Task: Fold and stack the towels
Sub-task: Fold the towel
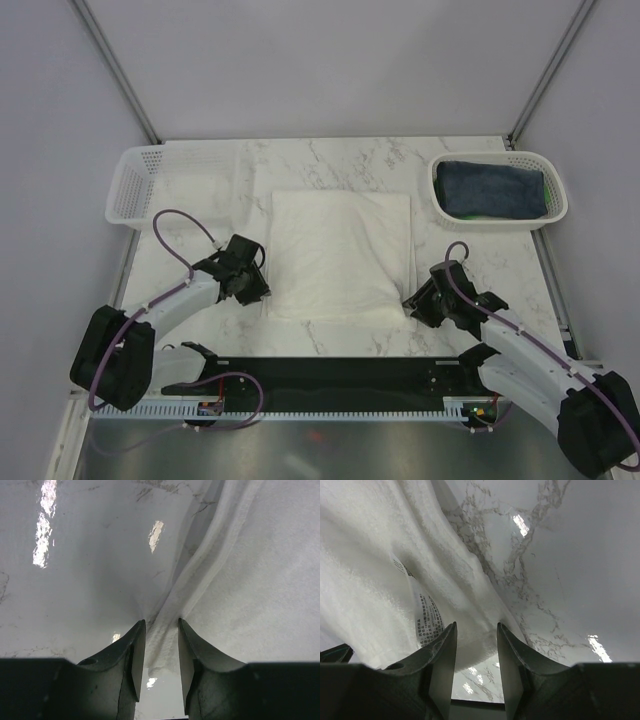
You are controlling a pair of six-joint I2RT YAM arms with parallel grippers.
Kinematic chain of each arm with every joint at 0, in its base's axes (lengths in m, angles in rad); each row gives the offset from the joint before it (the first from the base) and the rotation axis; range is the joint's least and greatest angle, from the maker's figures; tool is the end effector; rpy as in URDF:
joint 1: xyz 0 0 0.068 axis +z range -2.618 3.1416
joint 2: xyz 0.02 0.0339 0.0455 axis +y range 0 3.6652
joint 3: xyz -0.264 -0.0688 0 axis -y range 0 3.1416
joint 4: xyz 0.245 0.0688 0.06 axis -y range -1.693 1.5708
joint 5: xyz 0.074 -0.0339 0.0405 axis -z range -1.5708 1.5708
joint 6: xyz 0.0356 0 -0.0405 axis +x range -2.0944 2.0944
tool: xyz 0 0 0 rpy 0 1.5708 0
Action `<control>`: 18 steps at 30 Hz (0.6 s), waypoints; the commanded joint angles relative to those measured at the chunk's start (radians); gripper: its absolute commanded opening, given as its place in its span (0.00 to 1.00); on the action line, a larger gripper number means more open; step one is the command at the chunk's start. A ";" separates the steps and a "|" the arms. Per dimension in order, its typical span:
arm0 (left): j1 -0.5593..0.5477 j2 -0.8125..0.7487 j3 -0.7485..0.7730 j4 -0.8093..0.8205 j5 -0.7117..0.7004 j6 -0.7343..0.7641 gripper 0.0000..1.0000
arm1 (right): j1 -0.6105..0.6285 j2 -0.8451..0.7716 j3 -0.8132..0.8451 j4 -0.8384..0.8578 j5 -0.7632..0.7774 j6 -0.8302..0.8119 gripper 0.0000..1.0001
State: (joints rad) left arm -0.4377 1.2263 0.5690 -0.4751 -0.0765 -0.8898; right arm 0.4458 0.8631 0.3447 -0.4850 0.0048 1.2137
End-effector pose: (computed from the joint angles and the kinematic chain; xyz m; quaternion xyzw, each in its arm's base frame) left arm 0.1895 -0.0857 0.1607 -0.2267 0.9487 -0.1045 0.1941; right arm 0.1353 0.0644 0.1524 0.3602 0.8899 0.2050 0.1907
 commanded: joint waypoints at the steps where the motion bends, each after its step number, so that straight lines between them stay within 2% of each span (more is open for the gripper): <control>1: 0.004 0.010 -0.008 0.026 -0.022 -0.043 0.38 | 0.010 -0.022 -0.012 -0.012 -0.003 0.040 0.46; 14: 0.004 0.029 -0.026 0.043 -0.034 -0.046 0.27 | 0.014 -0.105 -0.038 -0.041 -0.051 0.121 0.46; 17: 0.004 0.038 -0.024 0.047 -0.032 -0.044 0.21 | 0.014 -0.113 -0.044 -0.061 -0.039 0.127 0.46; 18: 0.004 0.042 -0.024 0.050 -0.032 -0.044 0.15 | 0.014 -0.116 -0.055 -0.058 -0.035 0.130 0.46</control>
State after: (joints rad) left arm -0.4377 1.2434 0.5560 -0.4377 -0.0731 -0.9005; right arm 0.4557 0.7624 0.3092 -0.5190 -0.0368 1.3094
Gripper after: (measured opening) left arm 0.188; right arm 0.461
